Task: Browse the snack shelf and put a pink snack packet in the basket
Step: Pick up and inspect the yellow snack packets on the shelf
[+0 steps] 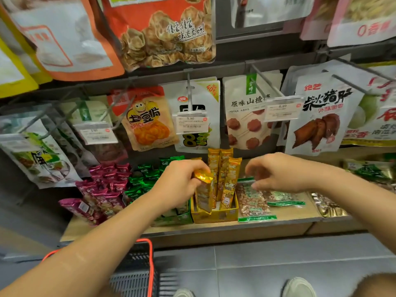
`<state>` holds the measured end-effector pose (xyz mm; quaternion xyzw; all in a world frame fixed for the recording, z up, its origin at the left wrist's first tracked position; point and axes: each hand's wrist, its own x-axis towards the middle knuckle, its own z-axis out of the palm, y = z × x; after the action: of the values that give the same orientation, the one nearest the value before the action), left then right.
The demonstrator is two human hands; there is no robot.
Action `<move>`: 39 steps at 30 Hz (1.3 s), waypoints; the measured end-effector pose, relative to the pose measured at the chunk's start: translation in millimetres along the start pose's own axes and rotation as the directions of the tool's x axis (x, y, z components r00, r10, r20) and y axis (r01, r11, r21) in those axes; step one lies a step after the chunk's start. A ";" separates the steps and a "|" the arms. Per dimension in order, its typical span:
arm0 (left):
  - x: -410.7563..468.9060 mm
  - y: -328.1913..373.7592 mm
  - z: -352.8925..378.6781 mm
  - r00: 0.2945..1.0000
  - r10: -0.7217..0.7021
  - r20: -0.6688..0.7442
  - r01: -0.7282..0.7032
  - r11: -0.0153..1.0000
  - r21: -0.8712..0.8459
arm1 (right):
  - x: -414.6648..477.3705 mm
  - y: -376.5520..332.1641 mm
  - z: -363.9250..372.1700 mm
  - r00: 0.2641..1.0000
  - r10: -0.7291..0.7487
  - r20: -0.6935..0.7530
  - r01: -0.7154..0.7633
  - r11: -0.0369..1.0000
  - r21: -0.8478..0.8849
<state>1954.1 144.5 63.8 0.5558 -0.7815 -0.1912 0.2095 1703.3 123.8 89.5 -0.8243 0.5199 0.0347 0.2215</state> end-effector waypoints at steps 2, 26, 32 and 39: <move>14.4 -4.3 8.4 0.999 -0.035 0.011 0.035 0.998 -0.046 | 22.5 15.2 4.2 0.997 0.042 -0.064 -0.040 0.999 0.035; 108.9 -48.3 92.0 0.956 -0.291 0.028 0.283 0.944 0.171 | 160.1 42.2 79.4 0.914 0.221 -0.340 -0.014 0.856 0.517; 133.4 -57.2 82.9 0.923 -0.378 0.070 0.365 0.919 0.151 | 147.1 47.9 82.2 0.877 0.094 -0.471 -0.017 0.986 0.164; 145.3 -69.1 79.1 0.960 -0.261 0.105 0.154 0.798 0.583 | 148.7 30.0 100.6 0.924 -0.193 -0.331 0.089 0.948 -0.305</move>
<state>1923.0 -9.5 -22.6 0.6557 -0.7524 -0.0205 -0.0596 1762.5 28.2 -53.6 -0.8755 0.4797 -0.0572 0.0049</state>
